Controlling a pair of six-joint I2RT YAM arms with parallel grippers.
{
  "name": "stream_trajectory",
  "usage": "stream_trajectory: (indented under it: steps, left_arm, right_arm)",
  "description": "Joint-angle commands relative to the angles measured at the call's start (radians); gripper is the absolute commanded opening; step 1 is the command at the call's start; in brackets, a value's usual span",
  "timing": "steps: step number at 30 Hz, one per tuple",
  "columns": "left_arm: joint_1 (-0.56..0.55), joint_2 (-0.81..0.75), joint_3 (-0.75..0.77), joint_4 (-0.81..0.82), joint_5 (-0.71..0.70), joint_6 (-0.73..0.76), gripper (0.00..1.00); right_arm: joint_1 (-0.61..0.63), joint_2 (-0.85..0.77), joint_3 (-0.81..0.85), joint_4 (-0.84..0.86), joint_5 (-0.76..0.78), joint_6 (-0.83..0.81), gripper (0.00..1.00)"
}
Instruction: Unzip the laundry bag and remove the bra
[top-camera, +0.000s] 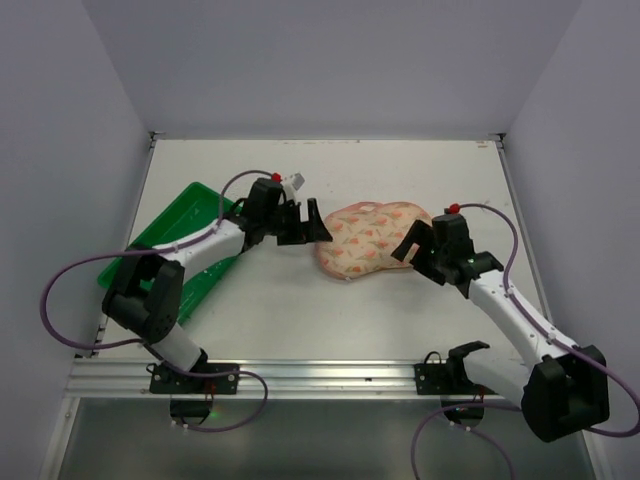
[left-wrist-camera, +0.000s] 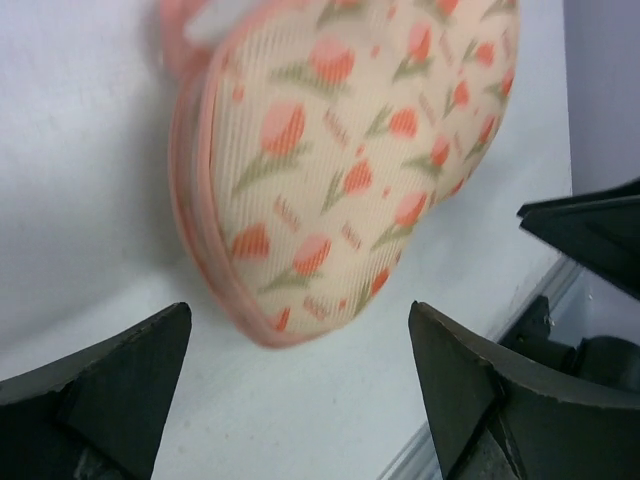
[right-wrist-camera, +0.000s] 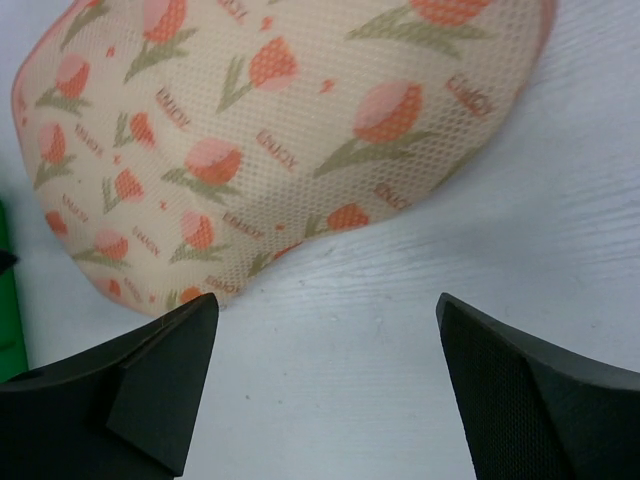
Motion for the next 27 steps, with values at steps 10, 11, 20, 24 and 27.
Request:
stream_trajectory:
  steps: [10, 11, 20, 24, 27]
  left_arm:
    - [-0.015, 0.379, 0.542, -0.088, -0.089, 0.335, 0.81]
    - [-0.018, 0.393, 0.544, -0.088, -0.087, 0.328, 0.8]
    - [-0.115, 0.232, 0.184, 0.039, -0.032, 0.197, 0.62]
    - [-0.174, 0.085, -0.006, 0.114, -0.012, 0.118, 0.62]
    - [-0.188, -0.026, -0.091, 0.116, -0.033, 0.077, 0.68]
  right_arm:
    - [-0.14, 0.258, 0.089, 0.125, -0.058, 0.064, 0.87]
    - [-0.141, 0.292, 0.134, 0.144, -0.069, 0.054, 0.87]
    - [-0.14, 0.64, 0.434, 0.155, -0.23, -0.117, 0.68]
    - [-0.129, 0.707, 0.505, 0.162, -0.306, -0.169, 0.65]
    - [-0.109, 0.728, 0.547, 0.147, -0.322, -0.201, 0.66]
